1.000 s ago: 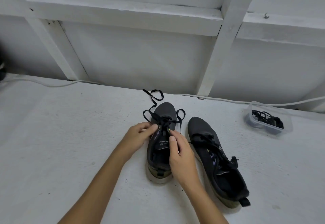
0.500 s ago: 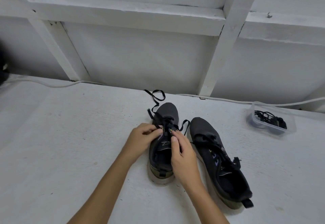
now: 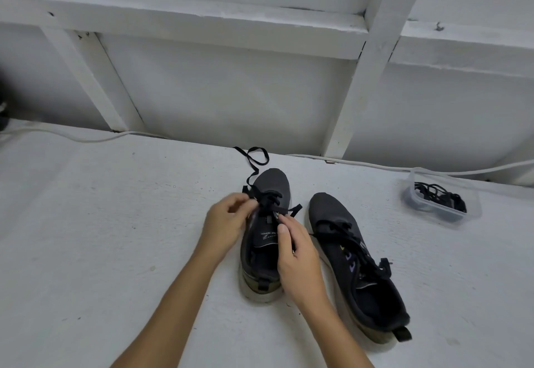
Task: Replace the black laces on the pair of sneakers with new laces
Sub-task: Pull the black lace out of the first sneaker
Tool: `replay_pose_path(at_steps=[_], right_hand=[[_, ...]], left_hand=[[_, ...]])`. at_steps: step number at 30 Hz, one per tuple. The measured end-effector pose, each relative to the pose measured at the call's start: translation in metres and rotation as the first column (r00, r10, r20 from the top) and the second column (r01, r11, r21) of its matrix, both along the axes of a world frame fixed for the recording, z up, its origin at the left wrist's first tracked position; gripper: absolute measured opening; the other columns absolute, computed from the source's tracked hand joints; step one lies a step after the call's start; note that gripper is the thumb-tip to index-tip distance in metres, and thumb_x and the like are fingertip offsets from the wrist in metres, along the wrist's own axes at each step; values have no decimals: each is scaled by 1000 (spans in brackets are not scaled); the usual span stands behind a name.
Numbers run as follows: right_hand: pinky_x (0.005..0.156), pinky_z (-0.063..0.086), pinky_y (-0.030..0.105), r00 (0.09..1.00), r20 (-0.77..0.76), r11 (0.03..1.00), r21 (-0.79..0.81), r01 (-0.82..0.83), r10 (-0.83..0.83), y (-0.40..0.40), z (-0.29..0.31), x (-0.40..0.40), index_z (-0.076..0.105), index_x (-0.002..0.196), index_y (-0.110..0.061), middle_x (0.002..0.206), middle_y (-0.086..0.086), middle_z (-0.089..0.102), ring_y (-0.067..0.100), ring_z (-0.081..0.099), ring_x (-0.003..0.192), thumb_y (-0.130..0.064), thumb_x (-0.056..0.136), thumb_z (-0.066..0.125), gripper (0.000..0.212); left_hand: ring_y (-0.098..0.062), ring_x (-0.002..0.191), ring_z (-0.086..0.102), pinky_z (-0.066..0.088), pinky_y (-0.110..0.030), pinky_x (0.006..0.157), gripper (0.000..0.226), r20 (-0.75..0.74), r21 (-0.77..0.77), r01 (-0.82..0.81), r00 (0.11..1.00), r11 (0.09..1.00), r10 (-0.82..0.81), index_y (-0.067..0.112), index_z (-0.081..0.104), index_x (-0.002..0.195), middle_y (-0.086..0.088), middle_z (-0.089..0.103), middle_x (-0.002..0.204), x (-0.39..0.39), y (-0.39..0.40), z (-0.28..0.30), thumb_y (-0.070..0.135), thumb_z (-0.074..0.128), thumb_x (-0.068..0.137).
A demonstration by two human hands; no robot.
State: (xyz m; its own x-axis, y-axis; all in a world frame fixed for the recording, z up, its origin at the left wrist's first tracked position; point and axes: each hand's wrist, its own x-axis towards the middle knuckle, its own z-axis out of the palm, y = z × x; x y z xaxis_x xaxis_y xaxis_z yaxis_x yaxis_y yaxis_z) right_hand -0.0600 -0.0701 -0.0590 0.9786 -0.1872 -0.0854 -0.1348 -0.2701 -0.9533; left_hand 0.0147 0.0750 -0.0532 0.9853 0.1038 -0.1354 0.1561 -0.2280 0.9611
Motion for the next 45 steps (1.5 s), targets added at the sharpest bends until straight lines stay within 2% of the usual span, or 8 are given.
replay_pose_path(at_steps=[5,12,19,25,31,35,41,45], right_hand=[[110,29,9,1000,-13,1000,-1,-12,12,0,1,0,61,133,-32,137,-24,53,-17,40,129,-33,106,46,32],[103,26,0,1000,-8,1000,-3,-7,7,0,-2,1,61,135,-31,139,-22,53,-15,40,131,-33,106,45,33],[107,25,4,999,-32,1000,-1,-13,13,0,0,0,61,134,-33,139,-23,51,-15,39,132,-33,106,45,32],[109,28,9,1000,-17,1000,-3,-1,1,0,0,0,61,134,-31,140,-21,53,-13,40,132,-33,106,45,32],[106,26,4,999,-31,1000,-9,-15,14,0,3,-1,60,135,-33,139,-23,51,-16,39,131,-34,106,45,33],[112,28,13,999,-41,1000,-10,-8,7,-1,5,-2,60,136,-31,140,-22,51,-13,39,132,-33,106,45,33],[108,34,14,999,-36,999,-29,-31,29,-2,9,1,62,132,-31,135,-23,56,-11,44,129,-35,105,46,32],[83,42,6,995,-95,998,51,34,-29,-15,20,12,72,104,-28,98,-22,70,-17,58,97,-36,105,44,29]], left_hand=[[-8,81,66,50,-27,69,12,-85,-199,-505,863,840,499,20,61,105,-2,72,98,18,31,9,30,61,98],[-3,93,69,52,-16,74,25,-93,-104,129,986,986,-139,31,66,109,11,75,98,-1,5,5,27,76,87],[-9,87,69,56,-29,82,18,-84,-260,-420,907,869,413,19,66,107,-4,73,102,21,32,11,11,70,91],[-2,103,68,50,-26,86,67,-212,-116,163,960,980,-185,37,40,145,12,75,107,-1,19,11,33,75,87],[-5,81,66,51,-25,80,16,-55,-143,-65,997,988,58,25,70,96,3,73,84,3,7,9,10,71,89],[-10,81,63,58,-31,86,11,-140,-332,-312,950,890,280,14,66,98,-3,63,89,9,22,3,5,60,97],[-12,81,63,50,-20,65,18,-103,119,-304,943,945,316,25,65,111,2,66,106,3,41,3,16,58,97],[-10,95,57,42,-25,80,47,-66,344,-183,974,921,218,19,48,140,3,52,130,-10,30,5,27,61,96]])
